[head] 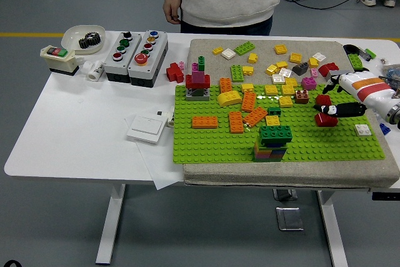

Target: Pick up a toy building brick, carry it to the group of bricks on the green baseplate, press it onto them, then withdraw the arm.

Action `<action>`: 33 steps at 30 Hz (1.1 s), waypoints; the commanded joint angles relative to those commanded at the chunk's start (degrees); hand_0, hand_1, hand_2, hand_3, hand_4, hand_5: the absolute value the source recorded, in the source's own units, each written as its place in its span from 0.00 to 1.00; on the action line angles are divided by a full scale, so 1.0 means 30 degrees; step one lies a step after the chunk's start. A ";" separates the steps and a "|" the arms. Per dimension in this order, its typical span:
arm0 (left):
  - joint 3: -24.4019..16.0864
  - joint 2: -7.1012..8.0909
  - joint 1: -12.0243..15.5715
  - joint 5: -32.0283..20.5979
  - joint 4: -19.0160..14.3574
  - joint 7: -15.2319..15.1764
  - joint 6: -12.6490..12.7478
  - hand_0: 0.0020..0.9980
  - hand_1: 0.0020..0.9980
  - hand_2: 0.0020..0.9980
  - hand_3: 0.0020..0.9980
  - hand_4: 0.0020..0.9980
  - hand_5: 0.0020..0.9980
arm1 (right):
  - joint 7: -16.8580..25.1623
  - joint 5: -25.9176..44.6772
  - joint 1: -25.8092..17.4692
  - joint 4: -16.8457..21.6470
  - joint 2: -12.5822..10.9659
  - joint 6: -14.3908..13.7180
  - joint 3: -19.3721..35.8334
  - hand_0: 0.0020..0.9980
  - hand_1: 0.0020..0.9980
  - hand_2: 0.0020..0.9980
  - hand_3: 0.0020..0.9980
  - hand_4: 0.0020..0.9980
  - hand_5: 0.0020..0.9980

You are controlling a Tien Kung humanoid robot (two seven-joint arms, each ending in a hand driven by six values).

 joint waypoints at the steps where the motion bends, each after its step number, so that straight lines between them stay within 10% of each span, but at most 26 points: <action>1: 0.0009 0.0001 0.0004 -0.0019 -0.0002 -0.0004 0.0008 0.67 0.71 0.73 0.59 0.67 0.67 | 0.0014 0.0029 -0.0051 -0.0013 -0.0016 -0.0042 0.0067 0.50 0.40 0.55 0.66 0.90 1.00; 9: 0.0056 -0.0012 -0.0048 -0.0102 0.0011 -0.0022 0.0022 0.67 0.71 0.73 0.59 0.67 0.67 | 0.0022 0.0061 -0.0084 -0.0024 -0.0068 -0.0157 0.0146 0.47 0.28 0.35 0.68 0.91 1.00; 26: -0.0002 -0.0030 -0.0060 0.0021 0.0001 0.0007 -0.0009 0.67 0.71 0.73 0.59 0.67 0.67 | -0.0470 -0.1568 -0.0188 -0.0537 -0.0029 0.1135 0.0043 0.49 0.28 0.34 0.68 0.91 1.00; 27: -0.0003 -0.0030 -0.0061 0.0027 0.0001 0.0008 -0.0012 0.67 0.71 0.73 0.59 0.67 0.67 | -0.0481 -0.1686 -0.0193 -0.0548 -0.0026 0.1186 0.0060 0.61 0.47 0.58 0.61 0.94 0.74; 32: 0.0002 -0.0025 -0.0076 -0.0008 0.0000 0.0016 -0.0001 0.67 0.71 0.73 0.59 0.67 0.67 | -0.0315 -0.1972 -0.0169 -0.0915 0.0049 0.1436 -0.0128 0.61 0.47 0.58 0.61 0.94 0.74; 33: -0.0005 -0.0026 -0.0079 0.0015 -0.0003 0.0020 -0.0009 0.67 0.71 0.73 0.59 0.67 0.67 | -0.0321 -0.2018 -0.0149 -0.1088 0.0120 0.1375 -0.0165 0.64 0.55 0.64 0.62 0.94 0.61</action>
